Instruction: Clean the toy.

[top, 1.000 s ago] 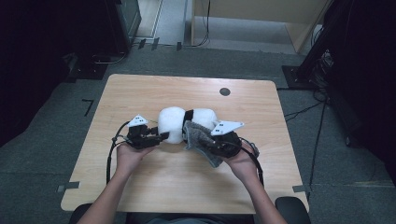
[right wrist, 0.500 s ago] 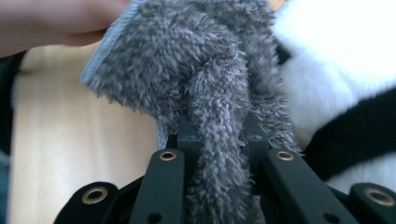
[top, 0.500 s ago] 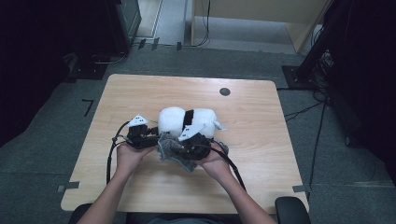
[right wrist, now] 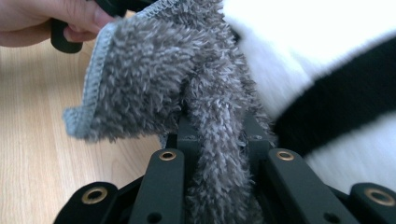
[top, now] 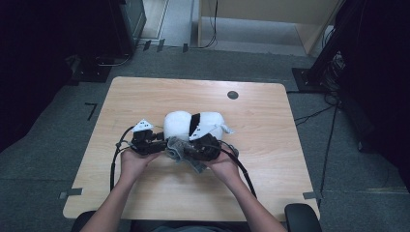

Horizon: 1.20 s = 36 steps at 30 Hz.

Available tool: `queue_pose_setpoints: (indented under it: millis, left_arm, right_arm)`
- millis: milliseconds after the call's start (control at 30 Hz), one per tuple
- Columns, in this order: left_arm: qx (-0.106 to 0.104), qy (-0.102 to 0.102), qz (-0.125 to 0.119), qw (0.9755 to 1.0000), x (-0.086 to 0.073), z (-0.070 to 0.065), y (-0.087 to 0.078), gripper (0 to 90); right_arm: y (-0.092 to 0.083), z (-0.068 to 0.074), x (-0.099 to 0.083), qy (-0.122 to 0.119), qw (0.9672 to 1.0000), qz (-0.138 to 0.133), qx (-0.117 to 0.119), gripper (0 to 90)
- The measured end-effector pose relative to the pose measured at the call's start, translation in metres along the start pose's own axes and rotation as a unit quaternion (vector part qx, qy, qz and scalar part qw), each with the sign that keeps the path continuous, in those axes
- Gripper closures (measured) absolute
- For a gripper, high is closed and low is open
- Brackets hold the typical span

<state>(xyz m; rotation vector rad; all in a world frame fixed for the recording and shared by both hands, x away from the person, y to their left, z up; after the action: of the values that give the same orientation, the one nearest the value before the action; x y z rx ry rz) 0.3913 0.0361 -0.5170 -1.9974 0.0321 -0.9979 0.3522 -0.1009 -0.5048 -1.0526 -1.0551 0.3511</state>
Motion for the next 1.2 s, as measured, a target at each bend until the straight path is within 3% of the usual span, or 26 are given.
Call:
queue_pose_setpoints:
  millis: [367, 767, 933, 1200]
  left_arm:
    - [-0.001, 0.001, -0.001, 1.0, 0.0, 0.001, 0.0, 51.7]
    - [-0.001, 0.0, -0.002, 1.0, 0.0, 0.001, 0.0, 51.7]
    - [-0.001, 0.0, -0.001, 1.0, 0.0, 0.001, 0.0, 51.7]
    - [0.001, 0.0, -0.001, 1.0, 0.0, 0.001, 0.0, 51.7]
  right_arm:
    - [-0.033, -0.017, -0.036, 0.026, 0.9995, -0.009, -0.014, 76.1]
    - [-0.062, -0.042, -0.083, 0.076, 0.9964, -0.01, -0.035, 76.3]
    - [-0.062, -0.038, -0.08, 0.065, 0.9973, -0.012, -0.031, 76.3]
    - [-0.051, -0.009, -0.053, 0.013, 0.9997, -0.019, 0.004, 76.4]
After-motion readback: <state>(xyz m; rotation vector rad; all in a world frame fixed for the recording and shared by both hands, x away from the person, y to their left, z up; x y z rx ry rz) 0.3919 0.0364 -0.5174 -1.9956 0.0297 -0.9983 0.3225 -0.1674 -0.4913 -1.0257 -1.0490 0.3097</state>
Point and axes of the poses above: each handheld gripper's, and its own axes: y roughly forward along the jaws, x roughly out of its top, z roughly to its left, the point moved 8 cm from there along y, roughly forward along the jaws, and after that the axes turned 14 degrees about z, right-handed, at the moved point
